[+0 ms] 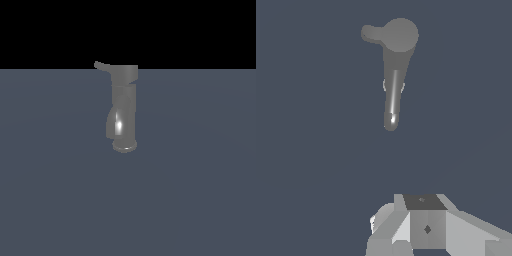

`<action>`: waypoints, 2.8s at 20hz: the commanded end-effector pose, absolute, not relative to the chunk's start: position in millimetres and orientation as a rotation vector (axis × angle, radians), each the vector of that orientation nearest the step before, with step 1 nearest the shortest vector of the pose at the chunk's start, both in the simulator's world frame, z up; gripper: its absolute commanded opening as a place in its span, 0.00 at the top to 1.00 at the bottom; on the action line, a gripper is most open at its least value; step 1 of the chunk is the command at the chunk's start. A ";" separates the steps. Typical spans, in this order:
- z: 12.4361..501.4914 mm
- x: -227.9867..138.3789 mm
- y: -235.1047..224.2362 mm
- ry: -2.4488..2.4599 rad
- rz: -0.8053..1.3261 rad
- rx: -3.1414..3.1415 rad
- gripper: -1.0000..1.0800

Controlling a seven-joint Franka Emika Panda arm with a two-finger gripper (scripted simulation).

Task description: Turn on the faucet by rotating a designated handle.

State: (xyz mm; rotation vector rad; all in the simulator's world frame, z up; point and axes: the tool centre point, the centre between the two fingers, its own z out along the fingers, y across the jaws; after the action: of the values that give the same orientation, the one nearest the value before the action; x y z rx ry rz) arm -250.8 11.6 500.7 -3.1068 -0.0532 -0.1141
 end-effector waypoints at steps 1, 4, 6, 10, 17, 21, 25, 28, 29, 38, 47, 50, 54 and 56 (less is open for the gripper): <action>500.7 -250.8 11.6 -0.053 -0.114 -3.107 1.00; 500.7 -249.2 11.8 -0.059 -0.113 -3.102 1.00; 500.7 -246.3 12.1 -0.070 -0.112 -3.094 1.00; 500.6 -242.2 12.7 -0.089 -0.109 -3.082 1.00; 500.4 -239.2 13.0 -0.065 -0.107 -3.080 1.00; 499.9 -232.1 13.7 -0.014 -0.102 -3.074 1.00; 498.8 -221.3 14.8 0.063 -0.093 -3.063 1.00; 497.4 -210.5 16.0 0.139 -0.084 -3.052 1.00; 496.7 -206.4 16.5 0.168 -0.080 -3.047 1.00; 485.7 -160.7 21.9 0.490 -0.036 -2.986 1.00; 467.0 -113.0 28.7 0.825 0.011 -2.901 1.00; 459.2 -97.3 31.3 0.937 0.026 -2.867 1.00; 447.6 -76.7 34.9 1.085 0.043 -2.819 1.00; 441.2 -66.5 36.8 1.159 0.050 -2.792 1.00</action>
State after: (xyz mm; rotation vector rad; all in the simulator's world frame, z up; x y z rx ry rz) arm -74.4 35.3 446.0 -2.8134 1.1017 0.0446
